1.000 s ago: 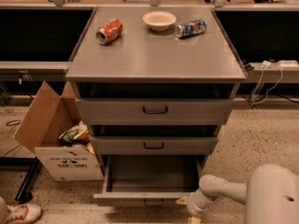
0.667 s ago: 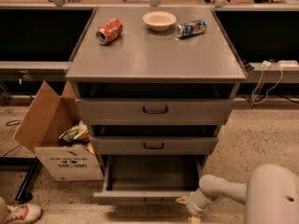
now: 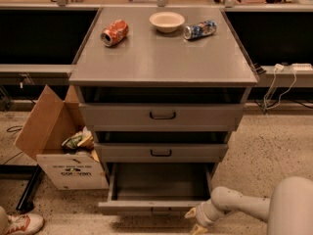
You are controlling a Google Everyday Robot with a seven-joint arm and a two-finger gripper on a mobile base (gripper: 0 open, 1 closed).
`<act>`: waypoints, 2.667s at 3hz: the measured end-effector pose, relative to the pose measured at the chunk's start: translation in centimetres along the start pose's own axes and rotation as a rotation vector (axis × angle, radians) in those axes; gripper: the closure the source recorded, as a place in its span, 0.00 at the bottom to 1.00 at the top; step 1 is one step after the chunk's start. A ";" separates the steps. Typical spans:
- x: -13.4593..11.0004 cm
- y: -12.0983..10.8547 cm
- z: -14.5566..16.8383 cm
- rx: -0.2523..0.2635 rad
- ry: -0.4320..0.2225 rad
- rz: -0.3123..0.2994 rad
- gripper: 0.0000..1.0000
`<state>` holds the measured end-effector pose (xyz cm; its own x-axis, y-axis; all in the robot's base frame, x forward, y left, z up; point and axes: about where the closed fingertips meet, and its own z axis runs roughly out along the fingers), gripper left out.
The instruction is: Close bottom drawer
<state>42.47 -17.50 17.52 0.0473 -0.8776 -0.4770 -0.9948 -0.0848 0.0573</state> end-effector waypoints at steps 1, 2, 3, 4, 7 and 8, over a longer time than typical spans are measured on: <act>-0.3 -2.7 -0.2 0.144 -0.014 -0.016 0.71; 0.0 -4.5 0.0 0.211 -0.023 -0.008 0.94; 0.3 -5.7 0.8 0.243 -0.011 0.011 1.00; 0.3 -5.6 0.8 0.243 -0.011 0.011 0.77; 0.3 -5.6 0.8 0.243 -0.011 0.011 0.07; 0.3 -5.6 0.8 0.243 -0.011 0.011 0.00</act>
Offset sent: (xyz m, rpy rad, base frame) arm 0.0690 0.0003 -0.0046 0.0432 -0.2595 -0.1451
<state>48.03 -16.94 16.34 0.0369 -0.8724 -0.4875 -0.9879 0.0418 -0.1495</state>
